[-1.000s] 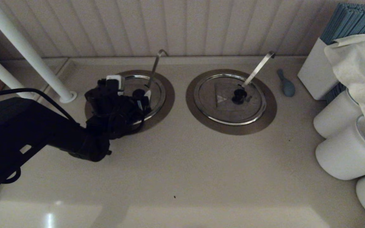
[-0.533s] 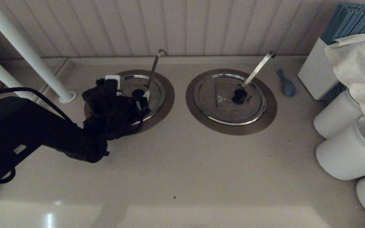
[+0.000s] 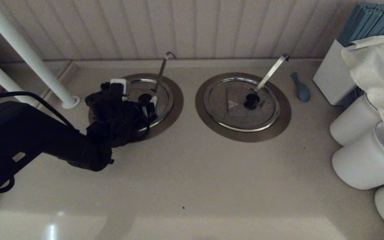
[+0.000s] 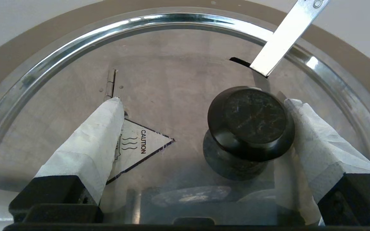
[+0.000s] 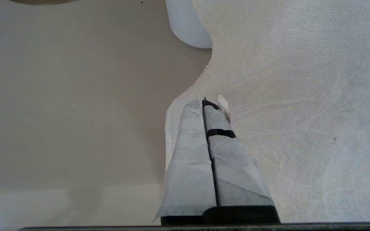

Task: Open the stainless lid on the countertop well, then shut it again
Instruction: Open the lid

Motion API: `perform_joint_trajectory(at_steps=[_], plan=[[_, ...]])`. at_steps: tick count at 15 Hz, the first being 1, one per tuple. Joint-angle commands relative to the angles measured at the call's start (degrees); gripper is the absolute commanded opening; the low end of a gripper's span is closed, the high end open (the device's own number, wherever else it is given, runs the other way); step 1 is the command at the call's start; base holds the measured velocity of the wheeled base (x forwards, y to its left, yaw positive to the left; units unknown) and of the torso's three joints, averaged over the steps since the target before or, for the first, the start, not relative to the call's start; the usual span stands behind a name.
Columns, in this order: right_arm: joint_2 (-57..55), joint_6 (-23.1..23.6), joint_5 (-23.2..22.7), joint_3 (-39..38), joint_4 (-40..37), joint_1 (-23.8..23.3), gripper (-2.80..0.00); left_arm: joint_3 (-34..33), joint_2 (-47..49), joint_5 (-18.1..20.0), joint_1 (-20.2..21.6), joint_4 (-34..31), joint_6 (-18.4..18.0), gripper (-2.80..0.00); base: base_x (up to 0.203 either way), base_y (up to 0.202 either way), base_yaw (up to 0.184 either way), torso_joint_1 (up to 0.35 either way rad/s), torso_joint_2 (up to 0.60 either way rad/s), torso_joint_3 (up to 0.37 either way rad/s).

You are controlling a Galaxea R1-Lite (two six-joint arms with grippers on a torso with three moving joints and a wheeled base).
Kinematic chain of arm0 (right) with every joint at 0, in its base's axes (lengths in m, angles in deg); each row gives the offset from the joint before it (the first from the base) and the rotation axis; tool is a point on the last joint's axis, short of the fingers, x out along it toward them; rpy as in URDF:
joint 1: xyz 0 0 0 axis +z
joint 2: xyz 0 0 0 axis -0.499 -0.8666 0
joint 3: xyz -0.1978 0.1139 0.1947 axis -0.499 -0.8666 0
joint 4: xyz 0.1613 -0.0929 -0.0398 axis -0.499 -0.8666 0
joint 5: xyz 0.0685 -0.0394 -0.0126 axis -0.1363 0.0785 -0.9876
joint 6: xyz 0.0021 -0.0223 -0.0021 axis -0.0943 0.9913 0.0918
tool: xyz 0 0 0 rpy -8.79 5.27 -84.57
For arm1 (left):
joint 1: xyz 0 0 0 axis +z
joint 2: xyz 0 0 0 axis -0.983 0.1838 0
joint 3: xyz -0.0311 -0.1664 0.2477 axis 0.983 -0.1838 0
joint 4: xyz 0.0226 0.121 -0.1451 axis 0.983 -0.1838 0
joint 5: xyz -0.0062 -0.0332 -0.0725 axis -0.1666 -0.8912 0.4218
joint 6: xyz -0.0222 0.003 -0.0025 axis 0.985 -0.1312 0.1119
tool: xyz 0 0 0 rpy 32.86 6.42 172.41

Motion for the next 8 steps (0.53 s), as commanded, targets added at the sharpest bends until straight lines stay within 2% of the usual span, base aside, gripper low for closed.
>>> perform_joint_trajectory(at_steps=[1,8], plan=[[-0.1,0.0,0.0,0.0,0.0,0.0,-2.80,0.1,-0.9,-0.2,0.4,0.6,0.0,0.00,0.000,0.000,0.000,0.000,0.00,0.000],[-0.1,0.0,0.0,0.0,0.0,0.0,-2.80,-0.1,-3.2,0.1,1.1,0.5,0.1,0.00,0.000,0.000,0.000,0.000,0.00,0.000]])
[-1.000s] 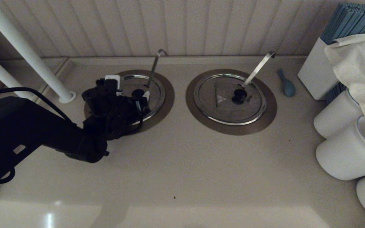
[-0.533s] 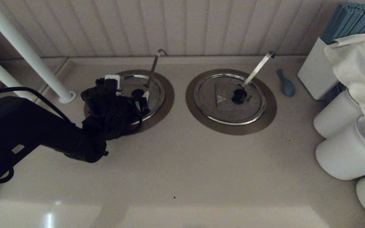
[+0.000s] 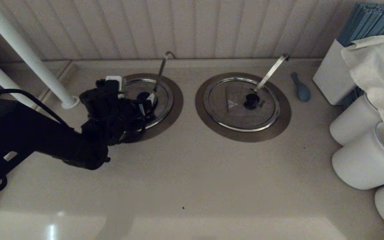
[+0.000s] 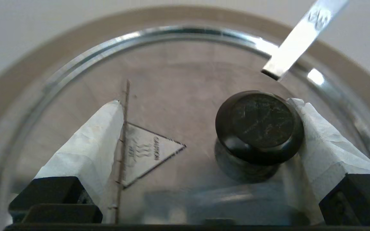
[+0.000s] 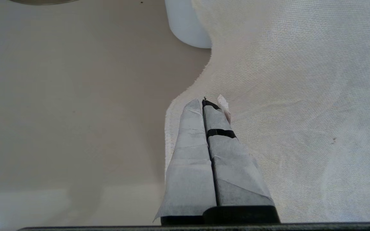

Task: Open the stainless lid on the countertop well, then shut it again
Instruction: Open the lid

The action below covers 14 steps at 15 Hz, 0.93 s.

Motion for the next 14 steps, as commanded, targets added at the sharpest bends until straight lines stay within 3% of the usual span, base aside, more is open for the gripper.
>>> perform_joint_trajectory(at_steps=[1,14], plan=[[-0.1,0.0,0.0,0.0,0.0,0.0,-2.80,-0.1,-1.7,-0.1,0.0,0.5,0.0,0.00,0.000,0.000,0.000,0.000,0.00,0.000],[-0.1,0.0,0.0,0.0,0.0,0.0,-2.80,-0.1,-4.7,0.1,2.4,0.3,0.0,0.00,0.000,0.000,0.000,0.000,0.00,0.000]])
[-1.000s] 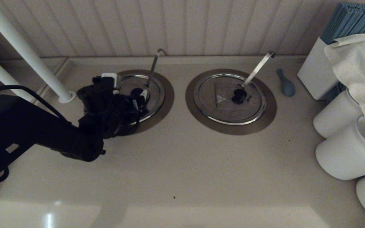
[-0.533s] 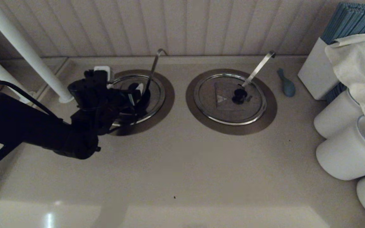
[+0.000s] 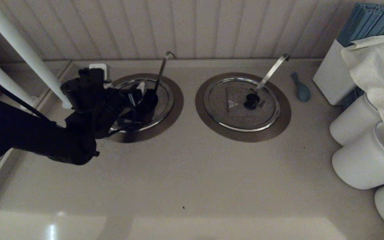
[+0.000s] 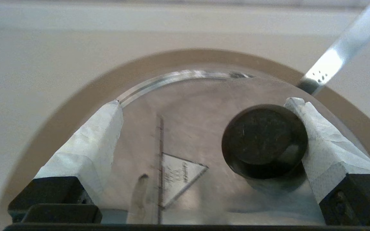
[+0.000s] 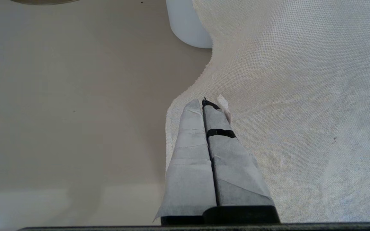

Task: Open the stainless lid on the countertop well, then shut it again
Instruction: Open the lid

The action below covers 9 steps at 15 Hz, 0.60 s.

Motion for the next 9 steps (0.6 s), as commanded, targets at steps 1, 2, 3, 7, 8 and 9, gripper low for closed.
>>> perform_joint_trajectory(at_steps=[1,2,3,7,8,9], plan=[[-0.1,0.0,0.0,0.0,0.0,0.0,-2.80,0.0,-1.0,-0.2,0.3,0.1,0.0,0.00,0.000,0.000,0.000,0.000,0.00,0.000],[-0.1,0.0,0.0,0.0,0.0,0.0,-2.80,0.0,-1.1,-0.2,0.5,0.1,0.0,0.00,0.000,0.000,0.000,0.000,0.00,0.000],[0.0,0.0,0.0,0.0,0.0,0.0,-2.80,0.0,-1.4,-0.1,0.9,0.0,0.0,0.00,0.000,0.000,0.000,0.000,0.00,0.000],[-0.1,0.0,0.0,0.0,0.0,0.0,-2.80,0.0,-2.0,1.2,2.7,-0.1,-0.1,0.00,0.000,0.000,0.000,0.000,0.00,0.000],[-0.1,0.0,0.0,0.0,0.0,0.0,-2.80,-0.2,-2.6,2.1,3.3,-0.1,-0.1,0.00,0.000,0.000,0.000,0.000,0.00,0.000],[-0.1,0.0,0.0,0.0,0.0,0.0,-2.80,-0.4,-3.1,2.9,4.0,-0.1,-0.1,0.00,0.000,0.000,0.000,0.000,0.00,0.000]])
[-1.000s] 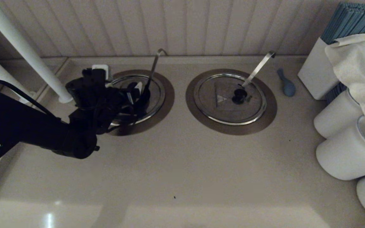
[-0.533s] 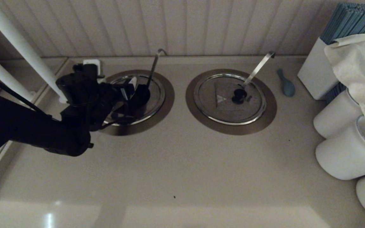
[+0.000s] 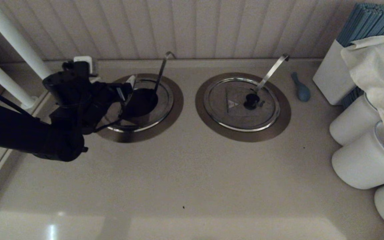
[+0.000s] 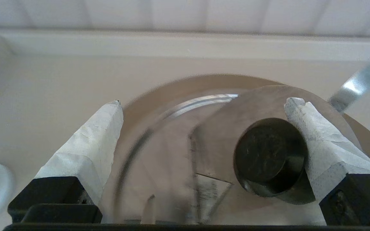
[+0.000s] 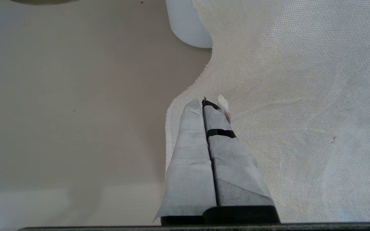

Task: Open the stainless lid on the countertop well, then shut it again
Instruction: Open the lid

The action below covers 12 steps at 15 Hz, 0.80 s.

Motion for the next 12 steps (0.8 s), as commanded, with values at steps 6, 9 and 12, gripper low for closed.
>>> perform_joint_trajectory(at_steps=[6,9,12], plan=[[-0.1,0.0,0.0,0.0,0.0,0.0,-2.80,-1.6,-3.1,2.1,4.1,0.3,-2.1,0.00,0.000,0.000,0.000,0.000,0.00,0.000],[0.0,0.0,0.0,0.0,0.0,0.0,-2.80,-3.2,-5.3,4.2,5.9,0.6,-4.0,0.00,0.000,0.000,0.000,0.000,0.00,0.000],[0.0,0.0,0.0,0.0,0.0,0.0,-2.80,-2.9,-5.9,5.4,9.4,0.4,-6.6,0.00,0.000,0.000,0.000,0.000,0.00,0.000]])
